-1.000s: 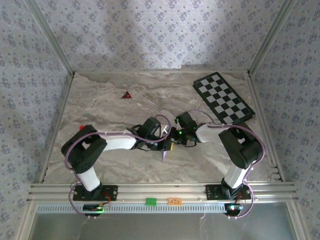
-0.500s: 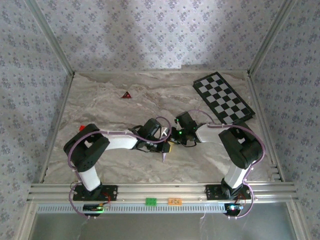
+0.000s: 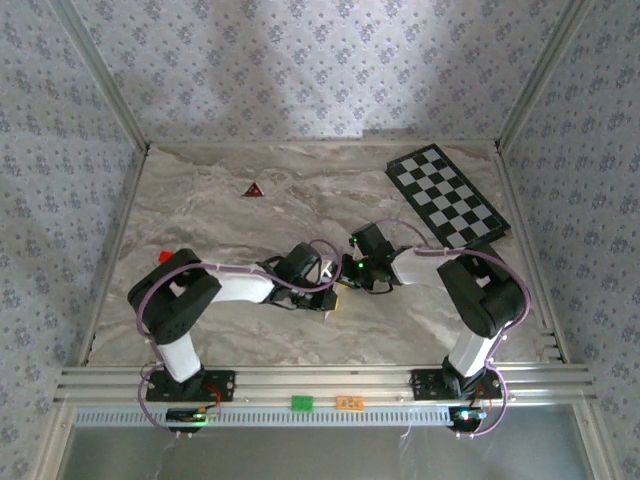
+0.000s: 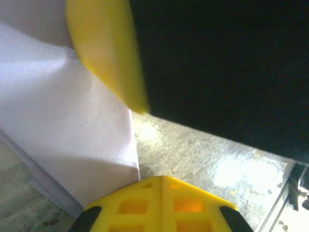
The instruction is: Fold a paper plane with a square sheet of paper (pick it up from the middle)
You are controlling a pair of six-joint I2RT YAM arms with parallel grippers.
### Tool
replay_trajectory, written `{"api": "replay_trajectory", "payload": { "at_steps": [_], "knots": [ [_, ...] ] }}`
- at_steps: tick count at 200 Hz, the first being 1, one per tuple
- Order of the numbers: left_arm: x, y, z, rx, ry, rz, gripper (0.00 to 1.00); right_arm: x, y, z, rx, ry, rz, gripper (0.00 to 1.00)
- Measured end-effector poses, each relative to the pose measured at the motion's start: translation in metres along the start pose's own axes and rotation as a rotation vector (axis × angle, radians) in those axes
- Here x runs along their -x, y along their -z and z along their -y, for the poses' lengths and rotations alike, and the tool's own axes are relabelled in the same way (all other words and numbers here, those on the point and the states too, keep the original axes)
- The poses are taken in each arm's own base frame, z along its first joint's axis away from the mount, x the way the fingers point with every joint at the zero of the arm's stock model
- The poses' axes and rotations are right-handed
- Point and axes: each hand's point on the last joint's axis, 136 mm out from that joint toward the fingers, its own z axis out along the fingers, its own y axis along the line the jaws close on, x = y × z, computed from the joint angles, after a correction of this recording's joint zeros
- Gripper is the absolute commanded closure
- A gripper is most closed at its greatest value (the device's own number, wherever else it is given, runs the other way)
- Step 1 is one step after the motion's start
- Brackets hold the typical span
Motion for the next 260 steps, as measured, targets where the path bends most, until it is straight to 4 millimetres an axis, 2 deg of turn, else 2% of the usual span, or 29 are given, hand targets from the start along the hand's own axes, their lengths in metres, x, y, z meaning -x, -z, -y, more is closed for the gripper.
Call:
{"api": "replay_trajectory", "payload": {
  "at_steps": [63,260],
  "knots": [
    [-0.004,0.003,0.001,0.008,-0.023,0.028,1.0,-0.001,-0.001,0.0,0.0,0.0,-0.003,0.9],
    [-0.049,0.027,-0.015,0.051,-0.025,0.003,1.0,-0.002,-0.002,-0.002,-0.005,0.002,-0.011,0.9]
  ]
}}
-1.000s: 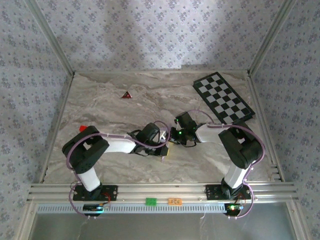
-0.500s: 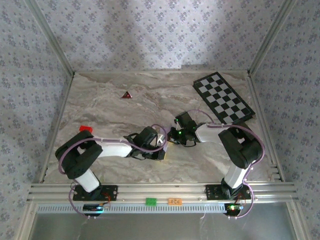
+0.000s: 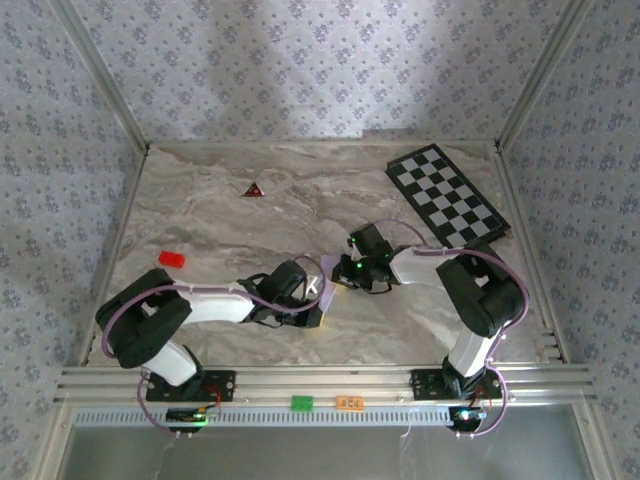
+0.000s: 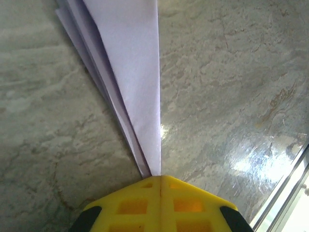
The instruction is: Fold a paper plane with a square sheet of paper (pick it up from the middle)
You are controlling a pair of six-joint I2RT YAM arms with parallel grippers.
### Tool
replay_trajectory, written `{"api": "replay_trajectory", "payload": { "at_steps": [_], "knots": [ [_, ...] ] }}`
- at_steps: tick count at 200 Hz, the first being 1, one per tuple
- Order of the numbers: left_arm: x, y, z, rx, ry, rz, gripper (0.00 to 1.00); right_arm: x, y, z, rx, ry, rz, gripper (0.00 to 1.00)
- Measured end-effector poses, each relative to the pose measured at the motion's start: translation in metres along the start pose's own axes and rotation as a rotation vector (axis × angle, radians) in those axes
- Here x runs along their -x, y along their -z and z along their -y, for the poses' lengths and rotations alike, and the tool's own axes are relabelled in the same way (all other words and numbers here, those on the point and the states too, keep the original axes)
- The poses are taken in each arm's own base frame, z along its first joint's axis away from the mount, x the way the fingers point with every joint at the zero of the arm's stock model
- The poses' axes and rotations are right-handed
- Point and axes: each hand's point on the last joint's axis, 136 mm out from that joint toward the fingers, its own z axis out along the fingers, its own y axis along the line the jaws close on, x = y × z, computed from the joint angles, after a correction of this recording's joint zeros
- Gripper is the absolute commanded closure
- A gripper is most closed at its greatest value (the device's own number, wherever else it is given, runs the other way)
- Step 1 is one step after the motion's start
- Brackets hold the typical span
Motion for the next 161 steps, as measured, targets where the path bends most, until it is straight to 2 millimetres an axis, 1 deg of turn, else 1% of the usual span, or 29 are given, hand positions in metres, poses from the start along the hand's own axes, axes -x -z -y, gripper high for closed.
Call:
{"api": "replay_trajectory", "payload": {
  "at_steps": [43,55,65,90,117,143,161],
  "knots": [
    [-0.013,0.008,-0.003,0.004,0.011,-0.011,1.0,0.0,0.0,0.0,0.0,0.0,0.0,0.9],
    [-0.015,0.013,-0.002,0.0,0.015,-0.006,1.0,0.0,0.0,0.0,0.0,0.0,0.001,0.9],
    [-0.012,0.018,0.003,-0.012,0.012,0.008,1.0,0.0,0.0,0.0,0.0,0.002,-0.001,0.9],
    [0.004,0.03,0.011,-0.047,0.021,0.068,1.0,0.0,0.0,-0.001,0.001,0.002,0.0,0.9],
    [0.032,0.034,0.014,-0.059,0.054,0.124,1.0,0.0,0.0,-0.001,0.001,0.002,0.0,0.9],
    [0.061,0.031,0.024,-0.076,0.054,0.162,1.0,0.0,0.0,-0.001,0.001,0.002,-0.001,0.9],
    [0.071,0.024,0.026,-0.079,0.055,0.167,1.0,-0.001,0.0,-0.001,0.001,0.003,-0.001,0.9]
  ]
}}
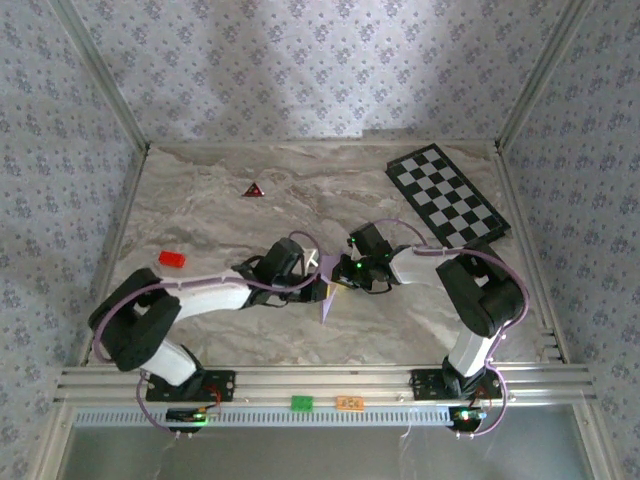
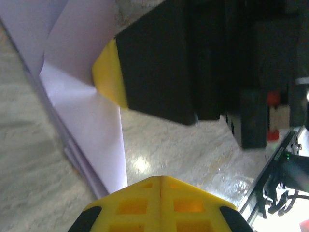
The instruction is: Fold a paper plane with a square sheet of paper (pick it up from the middle)
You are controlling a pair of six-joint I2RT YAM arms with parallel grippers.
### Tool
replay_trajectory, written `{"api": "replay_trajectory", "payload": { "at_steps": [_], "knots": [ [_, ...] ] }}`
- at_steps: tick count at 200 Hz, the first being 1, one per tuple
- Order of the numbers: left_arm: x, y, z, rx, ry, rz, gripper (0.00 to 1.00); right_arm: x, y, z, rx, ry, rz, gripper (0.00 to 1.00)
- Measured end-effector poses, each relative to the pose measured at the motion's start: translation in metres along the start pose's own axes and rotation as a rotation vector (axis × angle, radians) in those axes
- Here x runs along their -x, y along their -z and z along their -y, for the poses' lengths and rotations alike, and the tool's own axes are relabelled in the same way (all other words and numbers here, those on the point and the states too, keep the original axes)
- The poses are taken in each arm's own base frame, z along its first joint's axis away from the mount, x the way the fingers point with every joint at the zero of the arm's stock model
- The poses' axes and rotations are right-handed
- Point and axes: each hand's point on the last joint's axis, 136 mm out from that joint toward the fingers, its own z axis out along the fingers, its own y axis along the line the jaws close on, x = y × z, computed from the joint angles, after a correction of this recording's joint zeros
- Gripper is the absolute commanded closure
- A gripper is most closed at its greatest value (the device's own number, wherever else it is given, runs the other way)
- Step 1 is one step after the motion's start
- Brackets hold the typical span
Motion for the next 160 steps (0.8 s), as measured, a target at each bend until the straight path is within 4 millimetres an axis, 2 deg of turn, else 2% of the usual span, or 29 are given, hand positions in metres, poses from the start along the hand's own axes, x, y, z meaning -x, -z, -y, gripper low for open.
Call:
{"api": "replay_trajectory", "payload": {
  "at_steps": [31,80,132,160],
  "knots": [
    [0.002,-0.016,-0.006,0.013,0.018,-0.025,1.0,0.0,0.0,0.0,0.0,0.0,0.0,0.9],
    [-0.007,-0.034,-0.028,0.074,0.044,-0.067,1.0,0.0,0.0,0.0,0.001,-0.004,0.0,0.89],
    [-0.012,-0.036,-0.033,0.068,0.021,-0.046,1.0,0.002,0.002,-0.001,0.008,-0.007,0.0,0.85],
    [-0.017,-0.034,-0.034,0.039,-0.009,-0.03,1.0,0.007,0.02,0.0,0.013,-0.02,0.027,0.83]
  ]
}}
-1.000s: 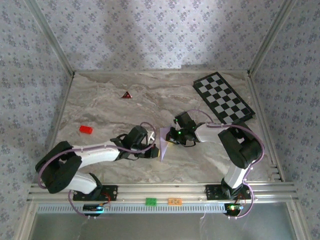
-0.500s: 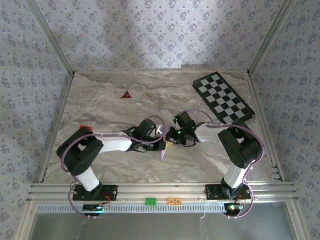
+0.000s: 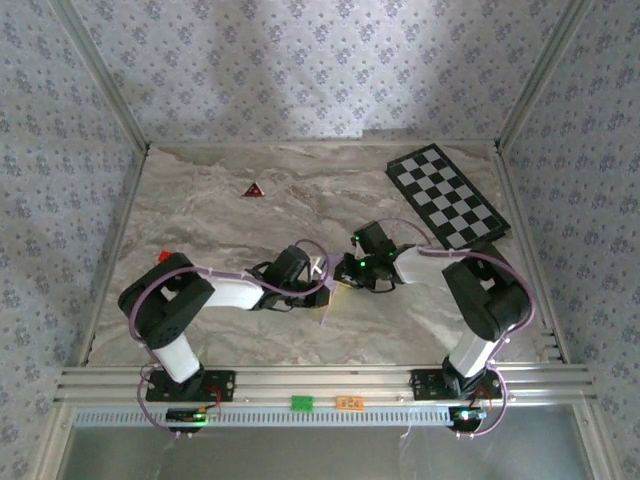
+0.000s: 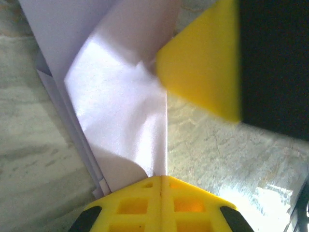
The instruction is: Fold a paper plane with a square sheet of paper (pick it up from the middle)
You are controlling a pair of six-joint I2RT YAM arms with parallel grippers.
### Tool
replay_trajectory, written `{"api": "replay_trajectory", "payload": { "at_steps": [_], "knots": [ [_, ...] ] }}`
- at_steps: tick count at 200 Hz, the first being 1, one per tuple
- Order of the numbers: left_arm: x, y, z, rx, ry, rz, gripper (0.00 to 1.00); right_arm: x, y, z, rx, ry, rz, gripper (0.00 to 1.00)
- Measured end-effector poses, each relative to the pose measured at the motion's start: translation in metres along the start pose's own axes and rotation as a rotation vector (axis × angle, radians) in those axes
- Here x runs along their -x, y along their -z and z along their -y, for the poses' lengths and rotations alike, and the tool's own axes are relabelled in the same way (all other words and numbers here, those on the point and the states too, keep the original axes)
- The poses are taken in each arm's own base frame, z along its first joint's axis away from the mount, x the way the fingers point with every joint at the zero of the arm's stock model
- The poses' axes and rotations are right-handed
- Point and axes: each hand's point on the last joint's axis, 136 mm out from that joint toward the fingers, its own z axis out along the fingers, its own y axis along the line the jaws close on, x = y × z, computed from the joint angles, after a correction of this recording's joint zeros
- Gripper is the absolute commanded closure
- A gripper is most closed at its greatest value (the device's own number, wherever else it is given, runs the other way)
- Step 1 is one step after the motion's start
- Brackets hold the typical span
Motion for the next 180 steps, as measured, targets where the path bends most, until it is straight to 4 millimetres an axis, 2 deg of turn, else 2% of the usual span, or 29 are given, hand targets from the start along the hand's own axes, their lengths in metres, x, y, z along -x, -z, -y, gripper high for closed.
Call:
{"api": "replay_trajectory", "payload": {
  "at_steps": [33,50,70,116,154,180],
  "knots": [
    [-0.006,0.002,0.001,-0.019,-0.038,-0.012,1.0,0.015,0.037,-0.012,0.067,0.023,0.099,0.91],
    [-0.007,0.002,0.001,-0.02,-0.054,-0.018,1.0,0.015,0.043,-0.021,0.098,0.055,0.12,0.94],
    [-0.009,0.003,0.002,-0.019,-0.071,-0.029,1.0,0.005,0.036,-0.024,0.106,0.084,0.099,0.95],
    [-0.013,0.005,0.001,-0.011,-0.092,-0.054,1.0,-0.027,0.001,-0.02,0.056,0.139,-0.015,0.95],
    [-0.014,0.005,0.001,-0.009,-0.09,-0.061,1.0,-0.027,-0.013,-0.002,0.012,0.123,-0.046,0.96],
    [-0.014,0.005,0.001,-0.008,-0.089,-0.062,1.0,-0.022,-0.012,0.0,0.019,0.114,-0.041,0.96]
  ]
}}
